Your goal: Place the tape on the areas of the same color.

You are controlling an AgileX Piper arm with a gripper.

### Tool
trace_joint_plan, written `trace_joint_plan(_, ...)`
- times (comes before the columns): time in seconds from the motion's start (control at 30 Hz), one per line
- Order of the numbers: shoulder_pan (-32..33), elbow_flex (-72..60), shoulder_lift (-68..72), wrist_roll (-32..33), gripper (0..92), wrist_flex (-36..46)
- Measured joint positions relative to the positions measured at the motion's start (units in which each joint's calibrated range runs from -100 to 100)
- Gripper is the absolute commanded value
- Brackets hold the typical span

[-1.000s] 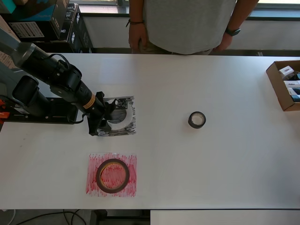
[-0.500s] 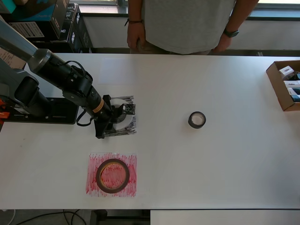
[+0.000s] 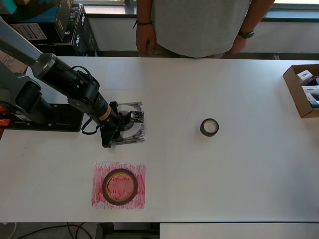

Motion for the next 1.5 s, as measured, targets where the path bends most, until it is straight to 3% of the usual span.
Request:
trace_joint_plan(0.13, 0.0, 0.0, 0.0, 0.0, 0.0, -0.17)
trace_joint_plan(0.57, -0.32, -0.77, 0.0, -0.09, 0.0, 0.25)
trace_joint_plan(0.97, -1.35, -10.95, -7.66, -0.8, 0.0, 3.96)
trace_joint_plan(1.23, 6.31, -20.84, -12.95, 2.19, 0.0, 15.49)
trace_joint_plan(1.5, 16.64, -23.97, -11.7, 4.15, 0.0, 20.11)
